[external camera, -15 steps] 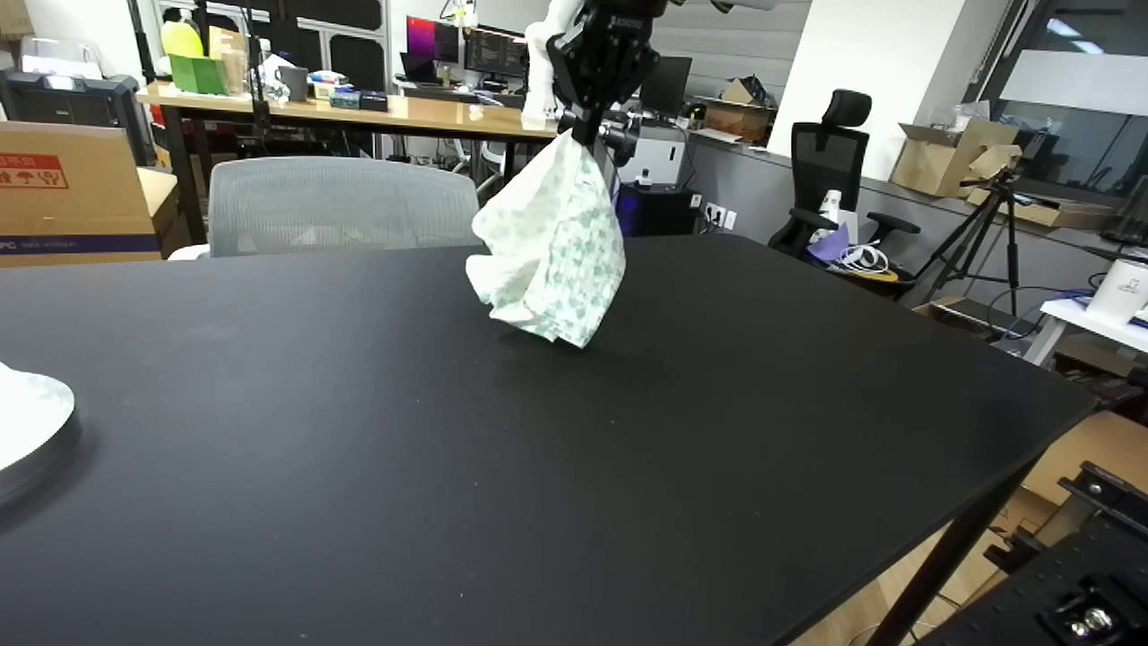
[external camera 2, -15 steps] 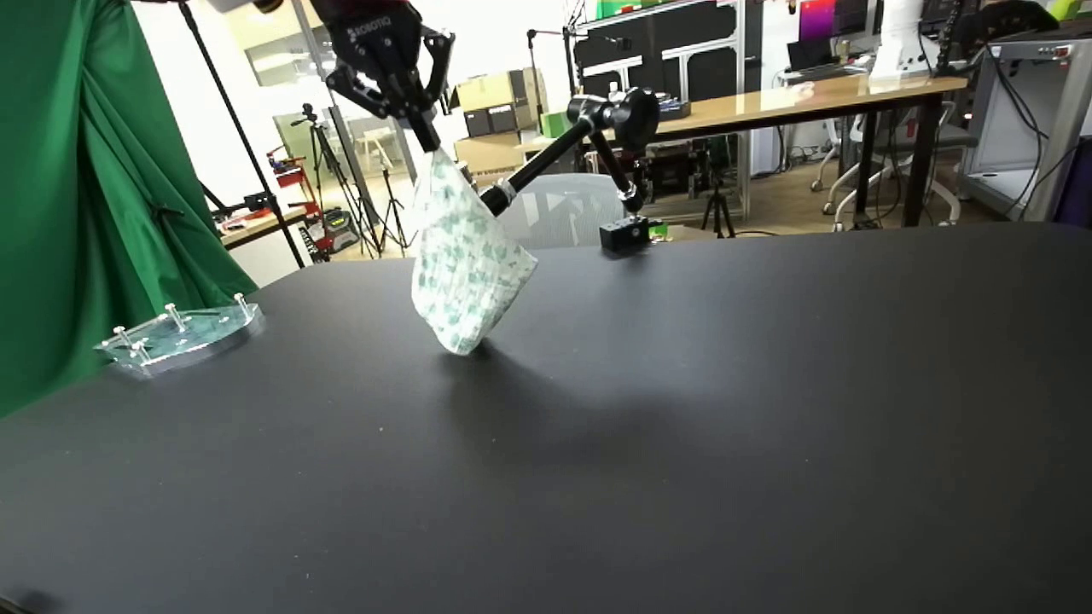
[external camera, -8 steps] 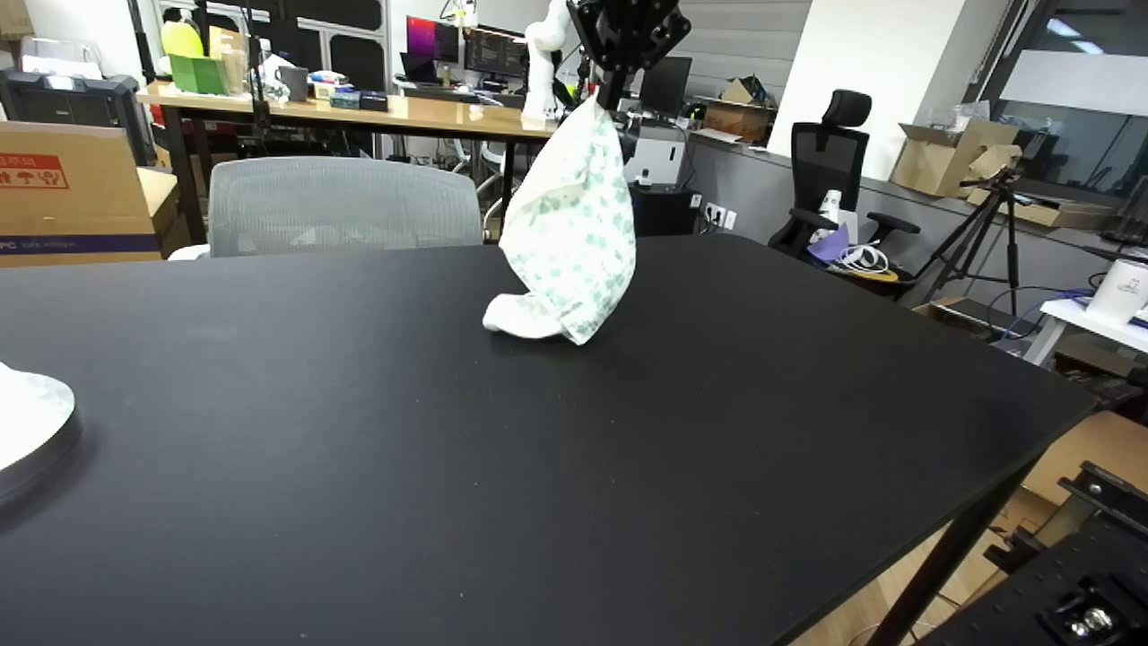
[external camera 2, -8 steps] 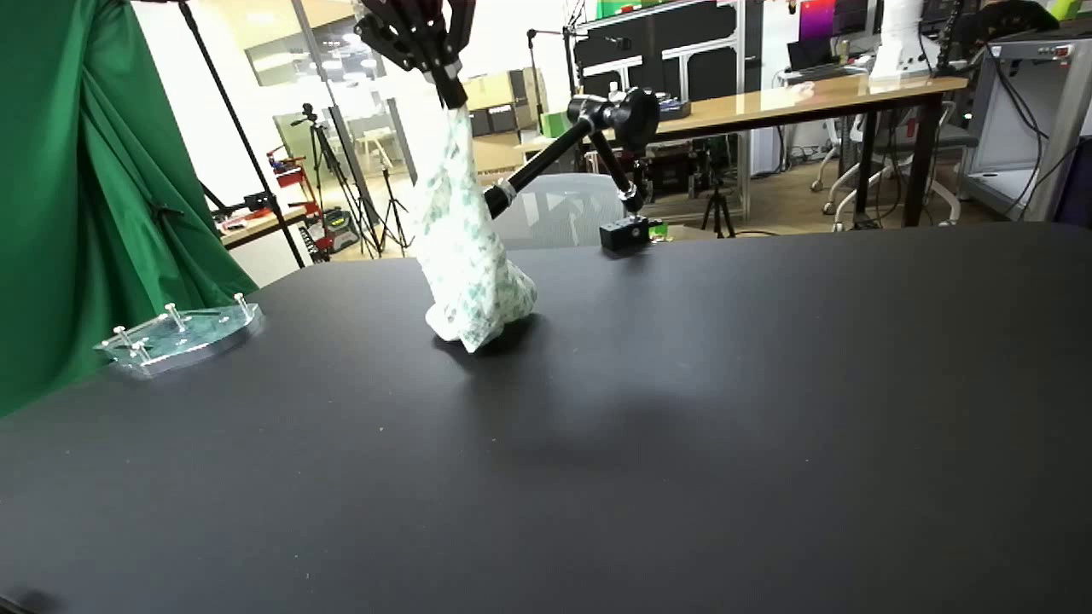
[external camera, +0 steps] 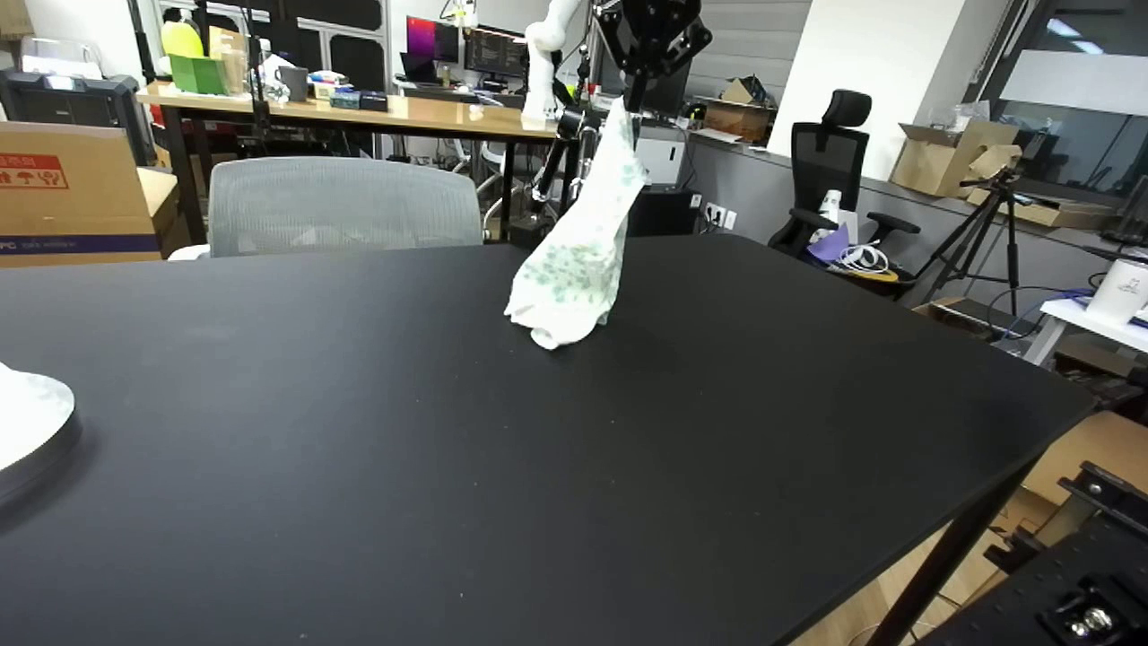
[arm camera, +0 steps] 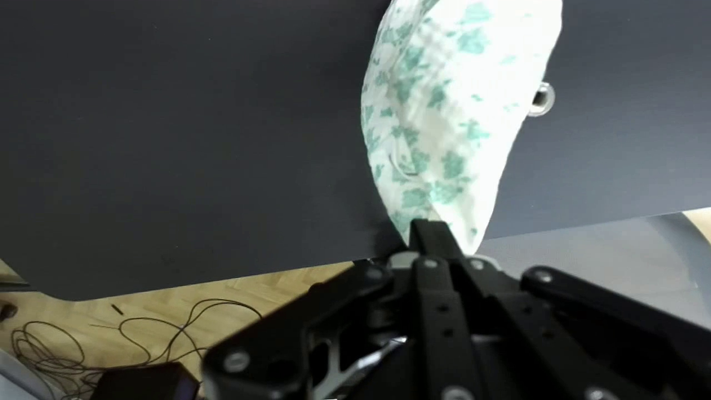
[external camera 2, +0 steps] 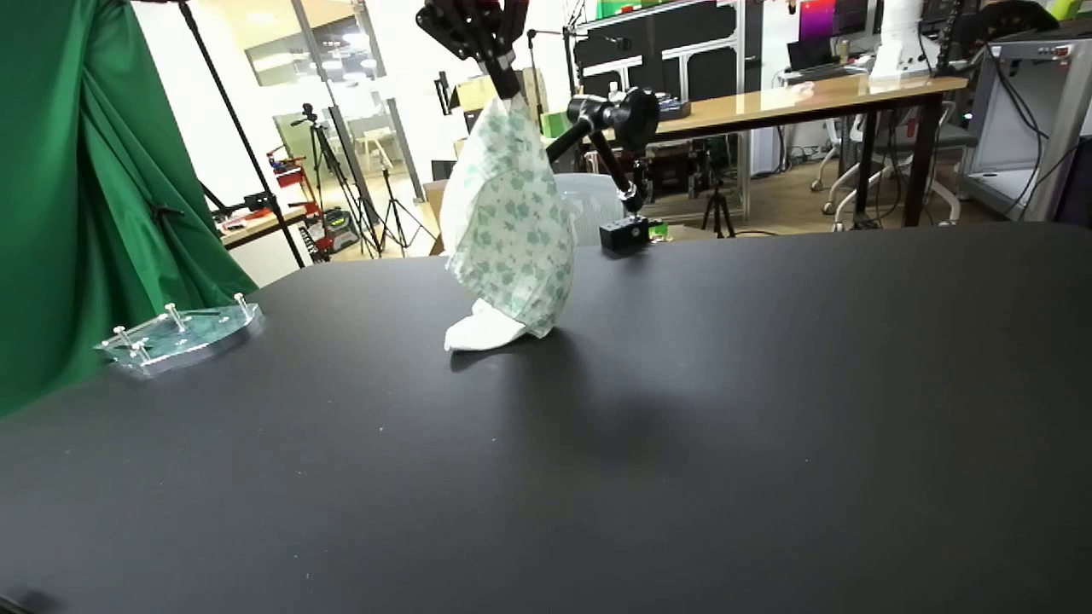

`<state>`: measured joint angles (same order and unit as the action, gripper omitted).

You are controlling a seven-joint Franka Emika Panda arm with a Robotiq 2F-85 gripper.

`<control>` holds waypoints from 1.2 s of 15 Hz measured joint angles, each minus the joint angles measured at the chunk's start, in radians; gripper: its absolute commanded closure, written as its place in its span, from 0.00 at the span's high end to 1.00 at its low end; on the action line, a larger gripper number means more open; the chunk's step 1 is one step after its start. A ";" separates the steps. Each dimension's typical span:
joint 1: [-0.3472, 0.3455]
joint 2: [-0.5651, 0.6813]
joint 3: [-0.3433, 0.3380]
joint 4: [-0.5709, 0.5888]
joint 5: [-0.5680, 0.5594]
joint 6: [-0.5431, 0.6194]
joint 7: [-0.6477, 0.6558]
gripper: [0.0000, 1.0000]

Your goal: Pick up the towel from the table and put it on the tripod.

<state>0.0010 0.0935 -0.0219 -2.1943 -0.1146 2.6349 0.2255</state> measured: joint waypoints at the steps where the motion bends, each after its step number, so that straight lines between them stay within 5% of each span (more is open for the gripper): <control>1: 0.000 0.019 -0.004 0.017 -0.001 0.000 0.013 0.00; 8: 0.049 0.073 0.000 0.113 -0.001 -0.026 0.049 0.00; 18: 0.103 0.001 0.046 0.287 -0.044 -0.283 0.060 0.00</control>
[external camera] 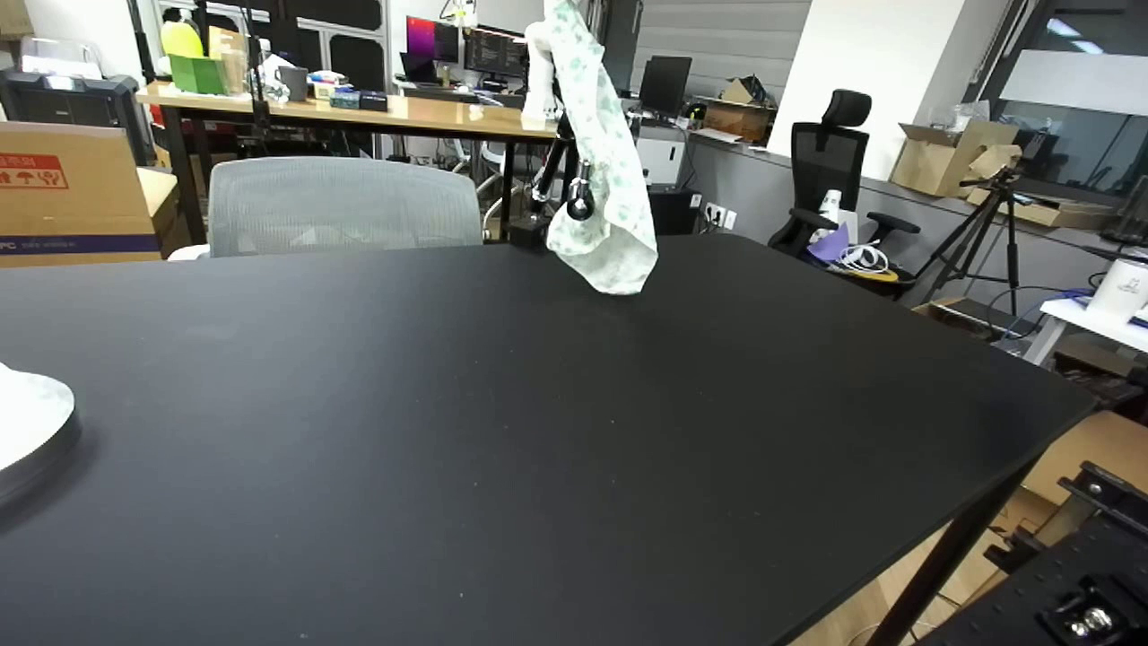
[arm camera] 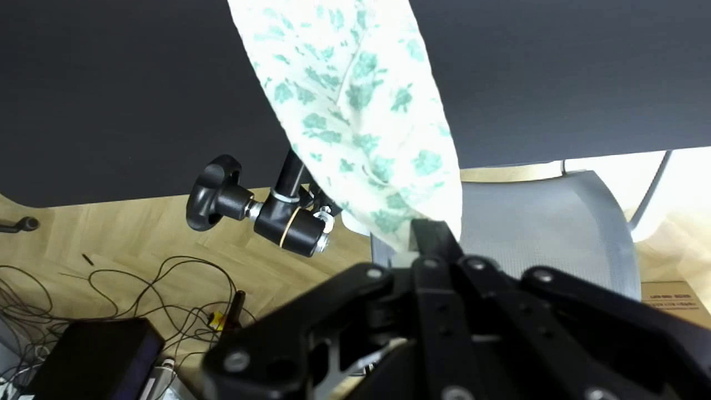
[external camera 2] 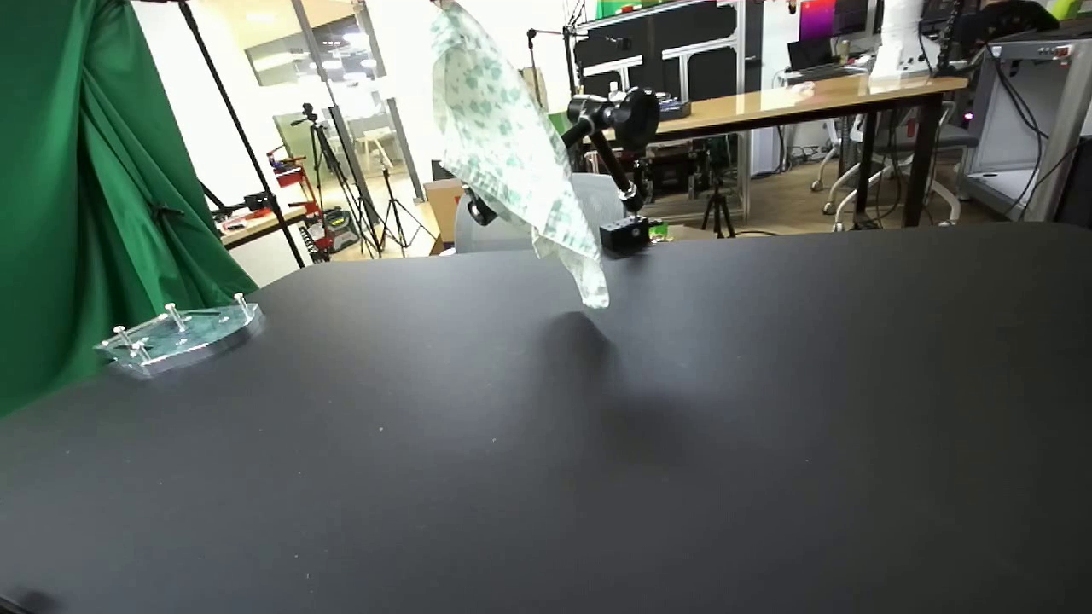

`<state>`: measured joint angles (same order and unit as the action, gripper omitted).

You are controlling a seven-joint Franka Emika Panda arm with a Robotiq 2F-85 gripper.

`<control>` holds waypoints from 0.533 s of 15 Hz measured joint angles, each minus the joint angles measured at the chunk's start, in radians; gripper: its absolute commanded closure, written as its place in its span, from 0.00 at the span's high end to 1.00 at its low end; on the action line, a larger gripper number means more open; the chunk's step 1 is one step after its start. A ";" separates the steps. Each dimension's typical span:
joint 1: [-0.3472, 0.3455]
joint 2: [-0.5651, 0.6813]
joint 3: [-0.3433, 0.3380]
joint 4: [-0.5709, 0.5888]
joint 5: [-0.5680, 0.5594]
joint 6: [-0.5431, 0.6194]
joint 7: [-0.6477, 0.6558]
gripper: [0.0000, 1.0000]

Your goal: Pick up the towel from the table and put it on the tripod.

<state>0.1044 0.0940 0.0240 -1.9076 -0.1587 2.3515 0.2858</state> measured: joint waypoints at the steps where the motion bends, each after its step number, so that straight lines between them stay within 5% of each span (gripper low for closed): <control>1: 0.003 0.004 0.007 0.009 0.000 -0.013 0.000 0.00; 8: 0.042 0.103 0.033 0.037 -0.028 -0.032 0.023 0.00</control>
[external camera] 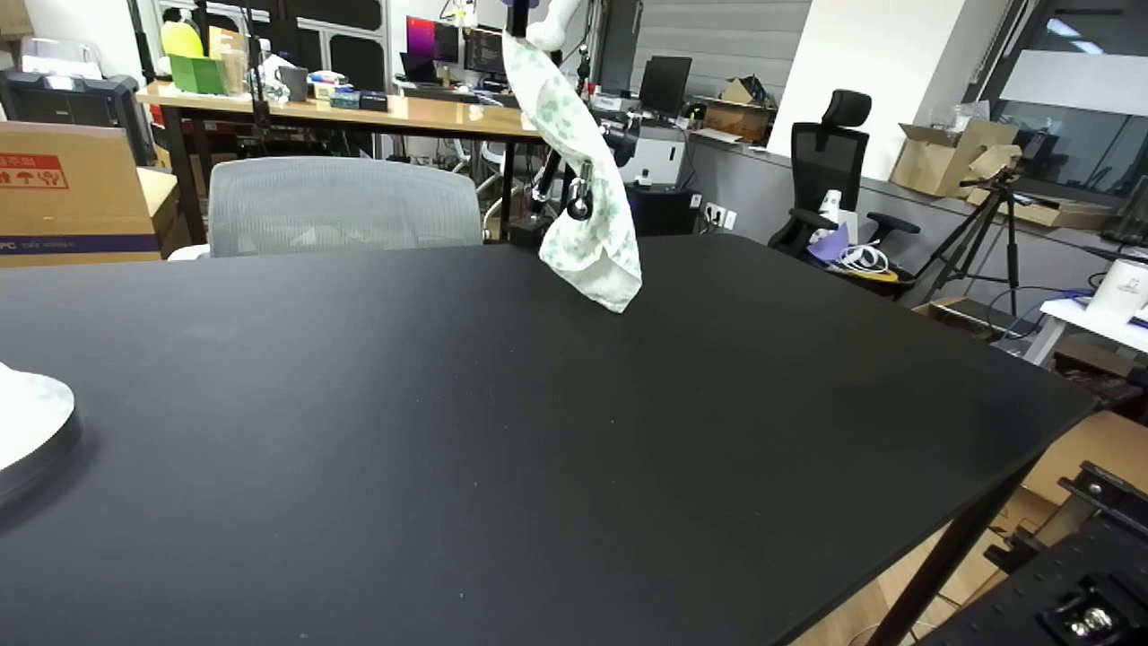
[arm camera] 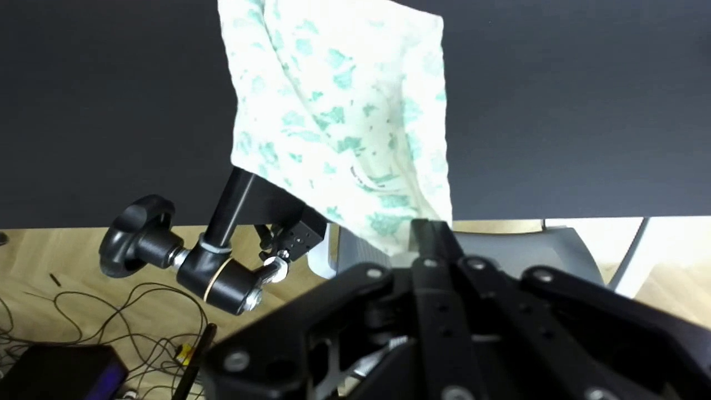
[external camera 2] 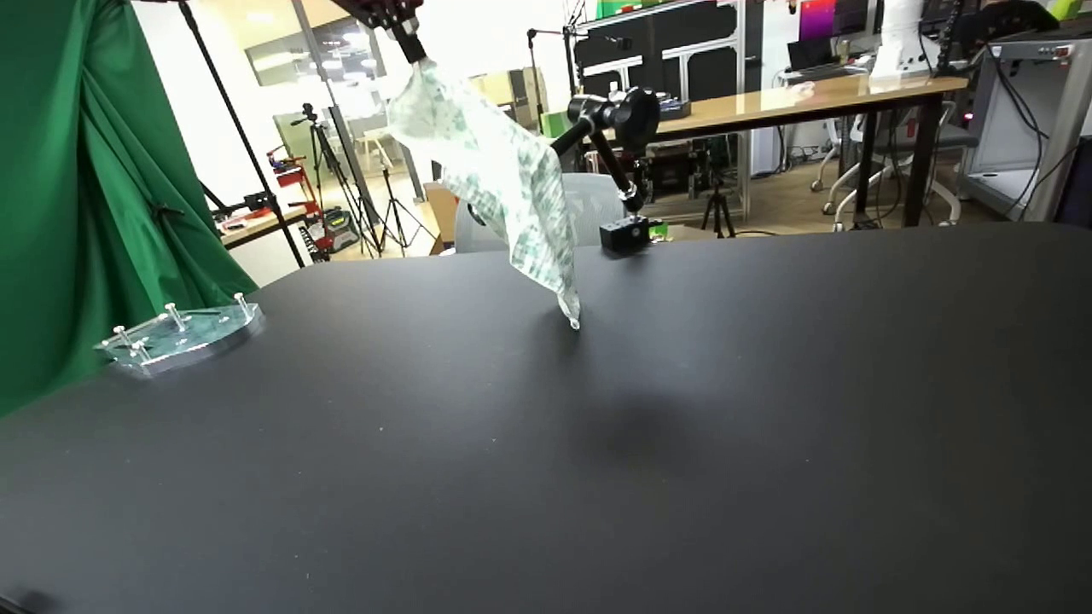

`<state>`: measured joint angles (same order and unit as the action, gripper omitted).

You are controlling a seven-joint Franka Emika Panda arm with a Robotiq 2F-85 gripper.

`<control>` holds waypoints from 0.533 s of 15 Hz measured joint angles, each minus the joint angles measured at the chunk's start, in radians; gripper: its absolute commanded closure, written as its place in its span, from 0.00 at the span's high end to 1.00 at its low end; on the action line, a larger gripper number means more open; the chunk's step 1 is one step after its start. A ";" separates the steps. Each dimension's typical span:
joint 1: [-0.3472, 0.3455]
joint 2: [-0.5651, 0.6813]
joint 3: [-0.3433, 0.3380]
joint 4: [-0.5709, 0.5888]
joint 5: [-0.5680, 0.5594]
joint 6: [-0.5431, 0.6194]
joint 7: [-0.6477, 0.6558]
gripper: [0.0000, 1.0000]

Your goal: Pick up the towel from the table and put it on the tripod.

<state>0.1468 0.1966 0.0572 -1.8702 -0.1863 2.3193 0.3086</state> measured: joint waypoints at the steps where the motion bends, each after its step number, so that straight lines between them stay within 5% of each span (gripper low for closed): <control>1: 0.009 0.020 0.000 0.005 -0.005 0.000 0.005 0.00; 8: 0.050 0.152 -0.002 0.046 -0.012 0.000 0.013 0.00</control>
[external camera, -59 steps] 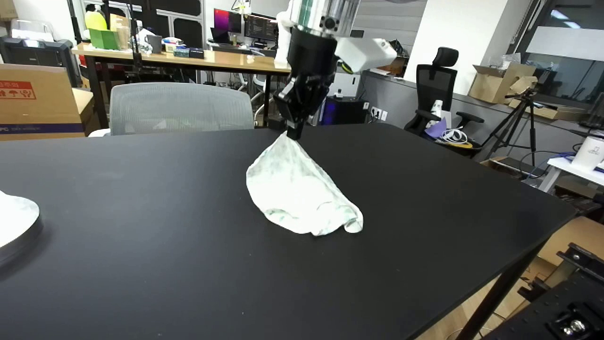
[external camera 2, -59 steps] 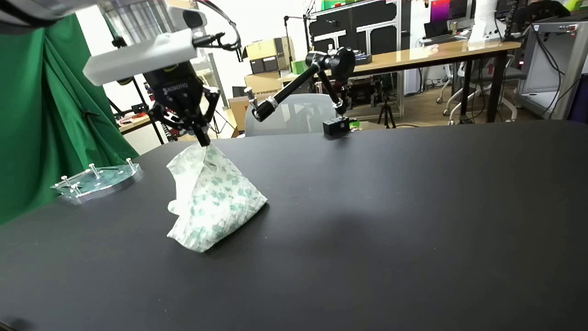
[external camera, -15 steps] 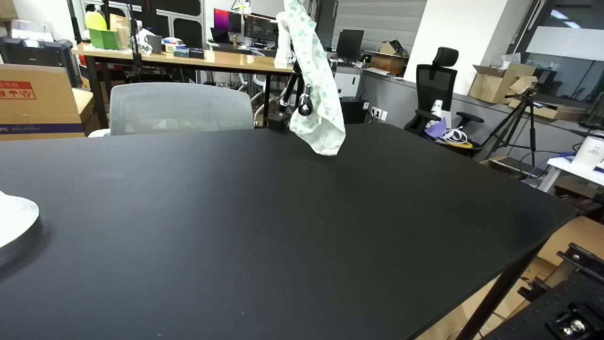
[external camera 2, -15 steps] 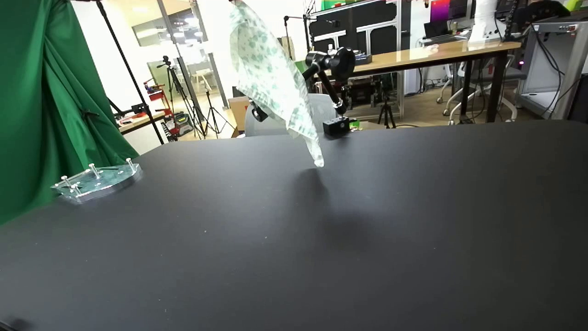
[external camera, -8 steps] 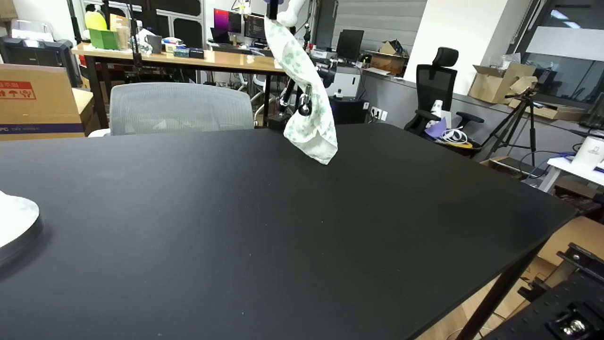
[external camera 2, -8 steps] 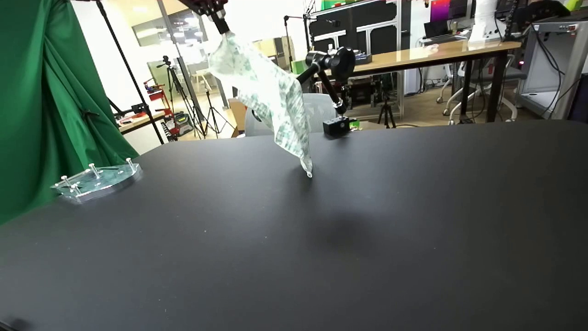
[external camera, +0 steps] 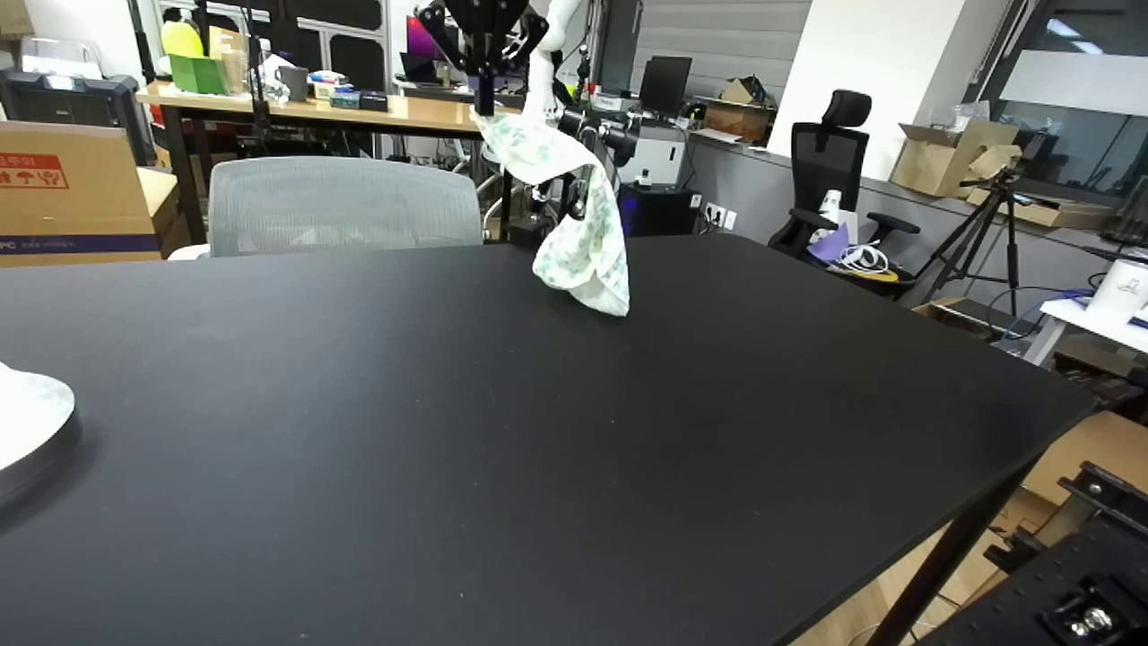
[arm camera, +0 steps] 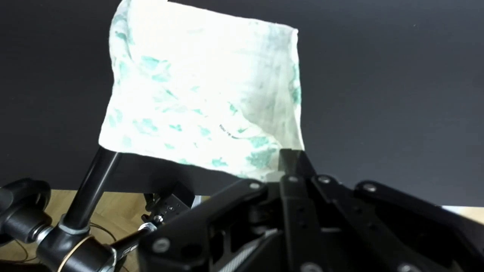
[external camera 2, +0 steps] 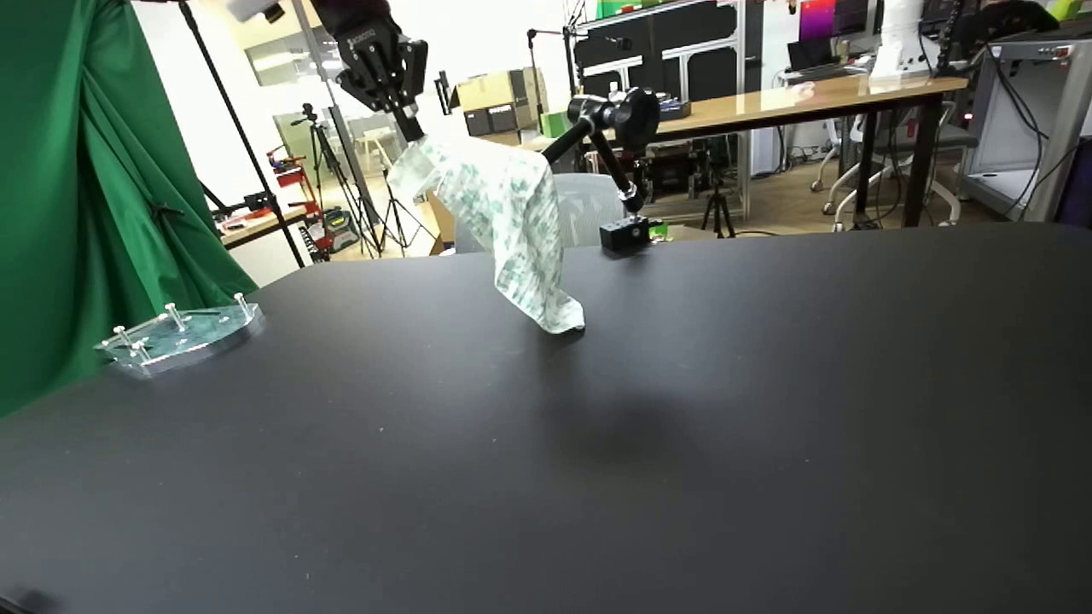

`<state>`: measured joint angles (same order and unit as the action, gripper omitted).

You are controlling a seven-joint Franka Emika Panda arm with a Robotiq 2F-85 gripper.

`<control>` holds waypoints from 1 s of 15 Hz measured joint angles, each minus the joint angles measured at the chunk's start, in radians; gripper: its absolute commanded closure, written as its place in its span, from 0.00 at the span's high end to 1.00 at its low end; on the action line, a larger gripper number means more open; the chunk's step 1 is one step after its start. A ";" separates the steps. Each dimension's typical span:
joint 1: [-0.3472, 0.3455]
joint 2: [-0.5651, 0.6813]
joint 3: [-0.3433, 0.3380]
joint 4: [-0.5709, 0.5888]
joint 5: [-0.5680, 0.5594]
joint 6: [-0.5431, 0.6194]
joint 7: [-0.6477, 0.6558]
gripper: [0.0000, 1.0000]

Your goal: Pick up the towel from the table and put it on the tripod.

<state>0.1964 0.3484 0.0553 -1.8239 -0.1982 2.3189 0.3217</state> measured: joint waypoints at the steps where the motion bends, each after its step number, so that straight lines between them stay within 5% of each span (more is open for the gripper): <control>1: 0.002 0.015 -0.001 0.004 0.000 0.000 0.000 0.00; 15: 0.040 0.152 -0.008 0.015 0.003 -0.020 -0.001 0.00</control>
<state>0.2362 0.5003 0.0470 -1.8084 -0.1947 2.2986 0.3203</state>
